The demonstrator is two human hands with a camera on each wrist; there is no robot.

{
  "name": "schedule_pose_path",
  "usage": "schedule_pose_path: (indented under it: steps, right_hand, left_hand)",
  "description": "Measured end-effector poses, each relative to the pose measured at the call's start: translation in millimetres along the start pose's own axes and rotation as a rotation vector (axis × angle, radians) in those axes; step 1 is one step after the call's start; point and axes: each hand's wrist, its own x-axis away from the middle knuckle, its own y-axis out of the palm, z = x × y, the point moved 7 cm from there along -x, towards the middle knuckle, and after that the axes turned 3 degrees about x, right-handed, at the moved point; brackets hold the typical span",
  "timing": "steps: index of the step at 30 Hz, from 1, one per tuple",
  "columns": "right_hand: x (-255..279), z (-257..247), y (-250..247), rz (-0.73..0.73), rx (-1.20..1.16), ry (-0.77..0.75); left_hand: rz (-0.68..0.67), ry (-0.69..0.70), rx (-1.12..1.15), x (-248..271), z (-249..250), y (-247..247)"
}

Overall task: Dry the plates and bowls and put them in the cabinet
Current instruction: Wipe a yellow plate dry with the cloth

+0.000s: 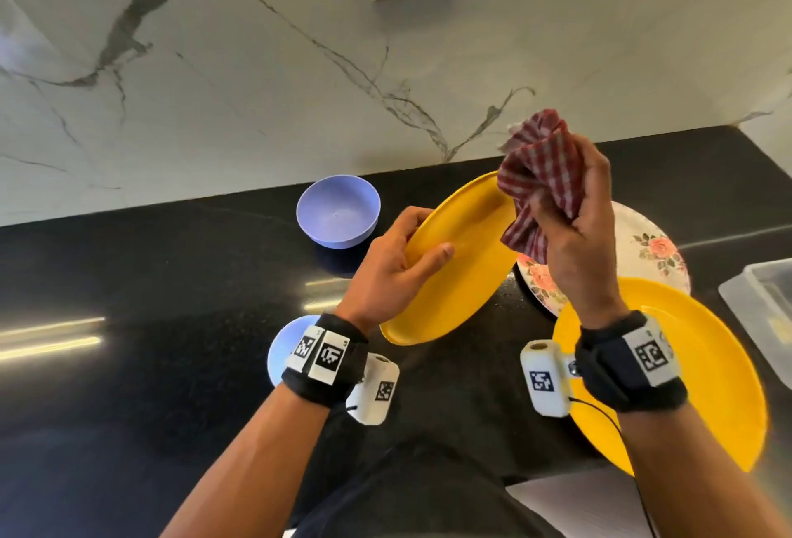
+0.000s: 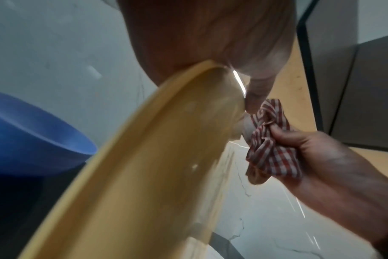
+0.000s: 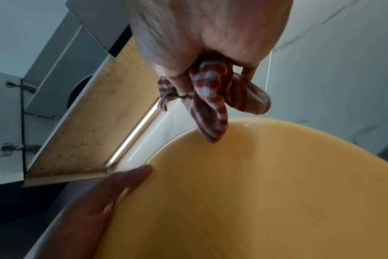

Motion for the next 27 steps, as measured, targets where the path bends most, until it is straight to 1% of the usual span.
schedule_pose_path:
  steps: [3, 5, 7, 10, 12, 15, 20, 21, 22, 23, 25, 27]
  right_hand:
    - [18.9, 12.8, 23.0, -0.024, -0.172, 0.094]
    - [31.6, 18.9, 41.8, -0.061, -0.149, 0.118]
    - [40.4, 17.3, 58.4, -0.092, -0.038, 0.061]
    - [43.6, 0.0, 80.6, -0.115, 0.135, -0.142]
    - [42.5, -10.5, 90.6, -0.111, 0.194, -0.233]
    - [37.7, -6.7, 94.5, -0.090, 0.222, -0.226]
    - [29.3, 21.7, 88.8, -0.021, 0.213, -0.153]
    - [27.4, 29.2, 86.0, -0.003, 0.203, -0.132]
    - [24.9, 38.3, 82.3, 0.018, 0.182, -0.081]
    - [22.5, 51.0, 78.2, 0.040, 0.152, 0.012]
    - [22.9, 81.9, 70.3, 0.063, 0.065, 0.264]
    - [28.5, 110.7, 64.4, 0.052, -0.007, 0.468]
  left_hand:
    - [0.100, -0.041, 0.086, 4.8, -5.4, 0.7]
    - [0.160, -0.033, 0.136, 6.9, -4.6, 0.9]
    - [0.196, -0.002, 0.185, 7.7, -2.9, 2.6]
    - [0.184, 0.039, 0.287, 9.3, -1.7, 7.5]
    - [0.177, 0.027, 0.364, 11.2, -5.6, 9.1]
    - [0.173, 0.026, 0.432, 15.2, -7.6, 8.4]
    - [0.194, 0.013, 0.343, 17.4, -8.0, 3.5]
    - [0.200, 0.011, 0.333, 17.9, -10.3, 1.9]
    - [0.203, 0.009, 0.329, 18.3, -13.0, 0.6]
    - [0.205, 0.006, 0.326, 19.0, -15.7, -0.9]
    - [0.200, -0.002, 0.320, 20.8, -19.7, -2.2]
    - [0.196, -0.013, 0.326, 22.4, -21.5, -2.4]
